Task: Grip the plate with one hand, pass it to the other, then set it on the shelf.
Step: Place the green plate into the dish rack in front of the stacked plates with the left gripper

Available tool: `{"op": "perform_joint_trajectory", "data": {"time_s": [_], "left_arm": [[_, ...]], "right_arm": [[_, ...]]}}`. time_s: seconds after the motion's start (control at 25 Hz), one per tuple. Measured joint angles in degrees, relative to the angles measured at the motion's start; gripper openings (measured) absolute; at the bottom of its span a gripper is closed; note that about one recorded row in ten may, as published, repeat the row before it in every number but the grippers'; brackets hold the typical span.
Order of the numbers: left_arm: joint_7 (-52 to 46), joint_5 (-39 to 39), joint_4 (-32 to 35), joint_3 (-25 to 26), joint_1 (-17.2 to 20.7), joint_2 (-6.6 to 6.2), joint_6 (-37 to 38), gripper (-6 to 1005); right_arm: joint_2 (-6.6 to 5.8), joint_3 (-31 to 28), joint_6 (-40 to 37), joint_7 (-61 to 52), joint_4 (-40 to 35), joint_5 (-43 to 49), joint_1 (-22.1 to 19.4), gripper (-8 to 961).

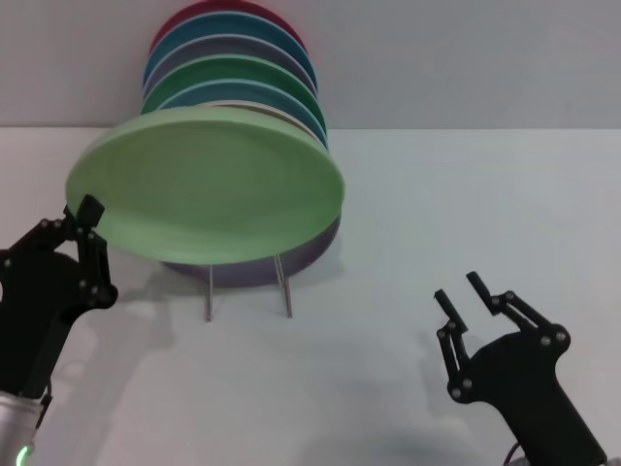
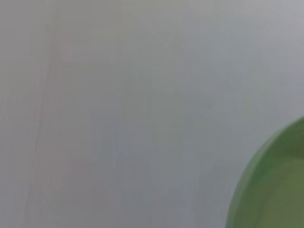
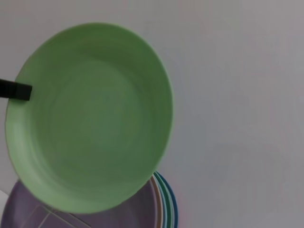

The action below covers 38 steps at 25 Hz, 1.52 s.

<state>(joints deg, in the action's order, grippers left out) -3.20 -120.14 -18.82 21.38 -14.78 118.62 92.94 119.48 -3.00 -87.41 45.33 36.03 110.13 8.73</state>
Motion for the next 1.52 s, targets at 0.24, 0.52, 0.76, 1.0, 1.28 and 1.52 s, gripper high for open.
{"op": "perform_joint_trajectory", "data": {"time_s": [0.24, 0.52, 0.76, 1.0, 1.28, 1.52], "left_arm": [[2.5, 0.0, 0.5, 2.3, -1.7, 0.04, -3.3, 40], [3.3, -0.2, 0.1, 2.7, -2.9, 0.02, -4.1, 41], [3.4, -0.5, 0.2, 2.7, -3.5, -0.06, -5.0, 42], [3.5, -0.5, 0.3, 2.5, -3.6, 0.04, -7.5, 43], [3.5, -0.5, 1.1, 2.2, -3.6, 0.09, -10.2, 44], [3.5, -0.5, 1.1, 2.0, -3.6, 0.12, -13.5, 45]], "right_arm": [[-0.14, -1.4, 0.2, -0.3, -1.1, 0.0, 0.3, 265], [-0.13, -3.2, 0.3, -0.5, -1.6, 0.0, 0.4, 265], [-0.17, -4.3, 0.2, -0.5, -2.1, 0.0, 0.4, 265], [-0.21, -5.4, 0.3, -0.5, -2.4, 0.0, 0.5, 264], [-0.22, -6.7, 0.5, -0.5, -2.7, 0.0, 0.9, 264], [-0.22, -8.1, 1.0, -0.5, -2.8, -0.1, 1.2, 266]]}}
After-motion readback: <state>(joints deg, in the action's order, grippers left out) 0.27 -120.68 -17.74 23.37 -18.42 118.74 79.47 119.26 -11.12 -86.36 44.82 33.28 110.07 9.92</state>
